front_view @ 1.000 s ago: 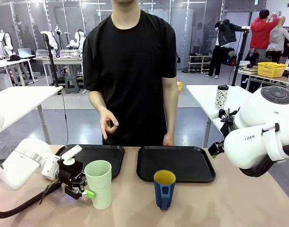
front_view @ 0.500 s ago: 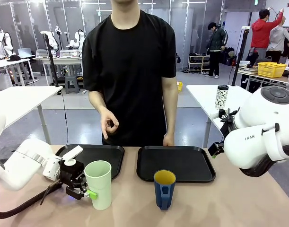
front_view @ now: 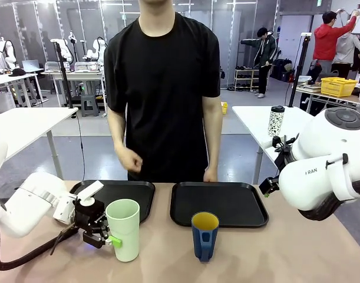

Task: Sort and store the cups by type.
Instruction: Pick up the Reusable plastic cup, then place the picked Reusable plastic cup into the Flat Tray indicated by the person.

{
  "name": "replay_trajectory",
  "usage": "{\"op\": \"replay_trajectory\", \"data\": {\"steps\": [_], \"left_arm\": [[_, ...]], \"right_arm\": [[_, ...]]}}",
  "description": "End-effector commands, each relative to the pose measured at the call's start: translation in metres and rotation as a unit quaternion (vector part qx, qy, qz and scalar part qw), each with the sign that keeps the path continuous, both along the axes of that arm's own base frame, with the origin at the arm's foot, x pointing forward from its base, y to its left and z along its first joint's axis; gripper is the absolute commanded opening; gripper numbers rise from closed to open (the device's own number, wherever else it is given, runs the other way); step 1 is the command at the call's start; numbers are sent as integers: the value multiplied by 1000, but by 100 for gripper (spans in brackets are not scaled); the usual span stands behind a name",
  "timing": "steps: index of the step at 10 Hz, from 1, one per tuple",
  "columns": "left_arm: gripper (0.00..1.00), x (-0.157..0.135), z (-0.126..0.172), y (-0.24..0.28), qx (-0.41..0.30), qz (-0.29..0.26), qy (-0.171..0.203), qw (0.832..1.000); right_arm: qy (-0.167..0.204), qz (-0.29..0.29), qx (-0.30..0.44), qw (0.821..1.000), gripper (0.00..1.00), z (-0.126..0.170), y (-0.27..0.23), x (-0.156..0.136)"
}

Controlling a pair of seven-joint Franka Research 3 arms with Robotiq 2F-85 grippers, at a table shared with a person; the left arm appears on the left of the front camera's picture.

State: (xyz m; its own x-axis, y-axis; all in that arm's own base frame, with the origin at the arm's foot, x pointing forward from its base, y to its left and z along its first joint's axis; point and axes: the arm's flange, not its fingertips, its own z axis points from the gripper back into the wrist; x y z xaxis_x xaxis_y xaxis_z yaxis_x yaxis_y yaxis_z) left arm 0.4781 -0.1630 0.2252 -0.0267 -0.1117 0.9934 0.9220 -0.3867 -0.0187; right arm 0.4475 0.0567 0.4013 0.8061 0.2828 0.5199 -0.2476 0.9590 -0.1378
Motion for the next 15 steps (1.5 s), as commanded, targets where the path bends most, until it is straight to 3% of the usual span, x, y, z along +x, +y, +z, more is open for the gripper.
{"op": "replay_trajectory", "data": {"steps": [1, 5, 9, 15], "left_arm": [[56, -14, 34, 26, -26, 25, -19, 999], [56, -35, 77, 92, -32, 76, -42, 996], [56, -47, 78, 118, -33, 103, -49, 993], [56, -37, 78, 117, -35, 100, -38, 994]], "right_arm": [[0, 2, -3, 1000, 100, -1, 0, -2], [0, 2, -3, 1000, 100, -1, 0, -2], [0, 2, -3, 1000, 100, -1, 0, -2], [0, 2, -3, 1000, 100, -1, 0, -2]]}}
